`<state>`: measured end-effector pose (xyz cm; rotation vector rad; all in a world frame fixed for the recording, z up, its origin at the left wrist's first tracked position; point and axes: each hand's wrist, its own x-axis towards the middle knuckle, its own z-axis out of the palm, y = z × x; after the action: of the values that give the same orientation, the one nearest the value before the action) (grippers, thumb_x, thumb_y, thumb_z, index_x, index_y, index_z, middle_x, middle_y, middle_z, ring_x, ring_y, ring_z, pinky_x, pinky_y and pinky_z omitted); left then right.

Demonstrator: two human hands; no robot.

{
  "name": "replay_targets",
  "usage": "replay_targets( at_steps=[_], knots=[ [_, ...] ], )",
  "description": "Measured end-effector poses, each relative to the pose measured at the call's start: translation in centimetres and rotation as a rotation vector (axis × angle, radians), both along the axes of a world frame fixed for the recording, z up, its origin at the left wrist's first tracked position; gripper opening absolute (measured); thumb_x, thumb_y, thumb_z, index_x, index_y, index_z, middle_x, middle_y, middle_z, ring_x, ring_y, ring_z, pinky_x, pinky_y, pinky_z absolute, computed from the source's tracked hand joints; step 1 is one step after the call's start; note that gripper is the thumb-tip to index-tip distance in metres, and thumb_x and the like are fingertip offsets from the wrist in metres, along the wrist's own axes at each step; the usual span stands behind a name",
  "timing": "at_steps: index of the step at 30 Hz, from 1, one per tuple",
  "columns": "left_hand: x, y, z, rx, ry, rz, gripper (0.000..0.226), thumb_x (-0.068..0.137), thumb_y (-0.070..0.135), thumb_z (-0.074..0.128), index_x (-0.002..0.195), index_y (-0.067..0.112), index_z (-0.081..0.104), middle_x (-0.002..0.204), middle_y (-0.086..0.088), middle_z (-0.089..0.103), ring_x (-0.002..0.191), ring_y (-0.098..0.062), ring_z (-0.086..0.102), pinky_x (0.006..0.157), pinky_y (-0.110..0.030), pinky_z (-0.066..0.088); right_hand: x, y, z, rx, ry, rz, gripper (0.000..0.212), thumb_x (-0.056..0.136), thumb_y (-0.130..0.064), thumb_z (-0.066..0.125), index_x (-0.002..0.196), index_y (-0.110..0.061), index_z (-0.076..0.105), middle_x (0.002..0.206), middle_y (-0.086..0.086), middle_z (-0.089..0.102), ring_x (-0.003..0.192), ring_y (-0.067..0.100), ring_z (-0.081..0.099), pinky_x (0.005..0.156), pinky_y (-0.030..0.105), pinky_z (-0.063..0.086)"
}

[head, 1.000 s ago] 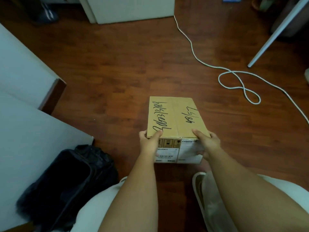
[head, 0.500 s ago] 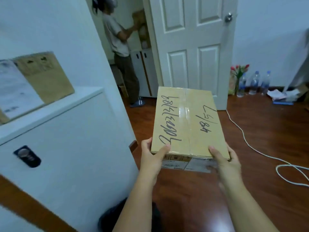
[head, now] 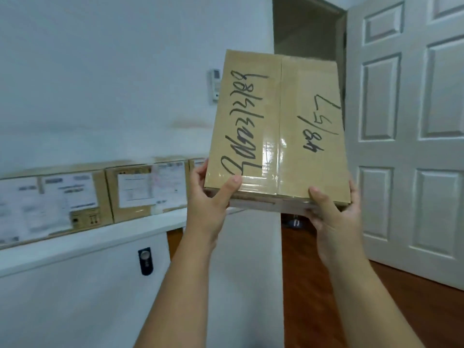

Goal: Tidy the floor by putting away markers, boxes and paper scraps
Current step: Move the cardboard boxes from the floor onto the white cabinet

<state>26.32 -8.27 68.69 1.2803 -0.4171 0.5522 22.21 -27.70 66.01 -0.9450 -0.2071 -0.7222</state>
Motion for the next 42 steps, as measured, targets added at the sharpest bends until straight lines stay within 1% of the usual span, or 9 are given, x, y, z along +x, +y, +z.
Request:
replay_targets(
  at_steps=[5,12,16,21,25,30,34,37,42],
  knots=[
    [-2.6,10.1,4.8,-0.037,-0.126,0.191,0.069,0.077,0.032,0.08,0.134,0.035,0.043,0.131,0.003,0.058,0.119,-0.02,0.058,0.097,-0.047,0.053,1.9,8.8,6.2,-0.207,-0.155,0.192,0.091,0.066,-0.025,0.08,0.144,-0.037,0.033,0.134,-0.004,0.052,0.124,0.019,0.054,0.099,0.04,0.05],
    [-7.1,24.7,8.7,0.177,-0.136,0.5,0.112,0.054,0.045,0.092,0.143,0.056,0.025,0.145,0.01,0.049,0.137,-0.018,0.043,0.106,-0.053,0.043,4.6,22.0,12.2,-0.405,-0.282,0.396,0.094,0.067,-0.032,0.085,0.142,-0.048,0.03,0.139,-0.013,0.046,0.133,0.016,0.045,0.105,0.05,0.045],
    [-8.1,31.9,10.1,0.223,-0.052,0.643,0.098,0.074,0.022,0.084,0.144,0.057,0.024,0.133,0.015,0.058,0.125,-0.02,0.054,0.092,-0.053,0.054,6.0,28.5,13.7,-0.453,-0.278,0.502,0.084,0.088,-0.006,0.066,0.149,-0.041,0.02,0.113,-0.036,0.044,0.118,0.005,0.053,0.092,0.039,0.054],
    [-6.5,36.5,10.3,0.404,0.049,1.124,0.054,0.085,0.041,0.069,0.135,0.046,0.047,0.108,0.018,0.068,0.093,-0.005,0.065,0.074,-0.031,0.057,8.0,34.7,14.1,-0.559,-0.187,0.553,0.074,0.092,-0.003,0.057,0.15,-0.034,0.022,0.118,-0.028,0.049,0.099,-0.006,0.053,0.086,0.025,0.047],
    [-4.0,38.8,9.6,0.51,0.123,1.304,0.074,0.092,0.047,0.057,0.154,0.035,0.019,0.135,0.003,0.056,0.115,-0.021,0.059,0.09,-0.04,0.052,10.0,38.0,13.8,-0.777,-0.131,0.481,0.071,0.09,-0.016,0.06,0.15,-0.033,0.025,0.155,-0.008,0.028,0.141,0.017,0.032,0.116,0.045,0.032],
    [-0.5,41.5,8.2,0.718,0.358,1.16,0.077,0.101,0.032,0.045,0.154,0.032,-0.012,0.147,-0.006,0.047,0.124,-0.031,0.053,0.096,-0.043,0.046,12.0,40.5,12.8,-0.839,-0.049,0.463,0.061,0.094,-0.029,0.052,0.149,-0.035,0.027,0.158,-0.004,0.025,0.144,0.021,0.028,0.117,0.047,0.028],
    [0.8,43.4,5.7,0.617,0.54,1.029,0.069,0.099,0.036,0.045,0.156,0.027,0.007,0.149,-0.003,0.047,0.135,-0.028,0.044,0.11,-0.046,0.035,13.1,41.8,12.1,-0.78,0.027,0.382,0.052,0.098,-0.043,0.038,0.148,-0.035,0.027,0.158,0.001,0.024,0.145,0.025,0.025,0.117,0.051,0.024],
    [1.8,44.3,4.9,0.403,0.451,0.995,0.065,0.095,0.041,0.053,0.153,0.028,0.027,0.145,0.007,0.052,0.137,-0.022,0.043,0.114,-0.048,0.029,14.6,41.6,12.7,-0.751,0.111,0.318,0.059,0.098,-0.049,0.033,0.152,-0.031,0.02,0.161,0.002,0.018,0.147,0.026,0.017,0.118,0.053,0.018],
    [2.4,44.0,5.1,0.287,0.318,1.095,0.033,0.098,0.023,0.051,0.128,0.025,0.064,0.128,0.001,0.066,0.109,-0.018,0.059,0.082,-0.025,0.038,15.9,41.5,13.2,-0.79,0.129,0.506,0.054,0.103,-0.045,0.023,0.151,-0.02,0.025,0.148,-0.008,0.037,0.137,0.014,0.032,0.11,0.037,0.024]
  ],
)
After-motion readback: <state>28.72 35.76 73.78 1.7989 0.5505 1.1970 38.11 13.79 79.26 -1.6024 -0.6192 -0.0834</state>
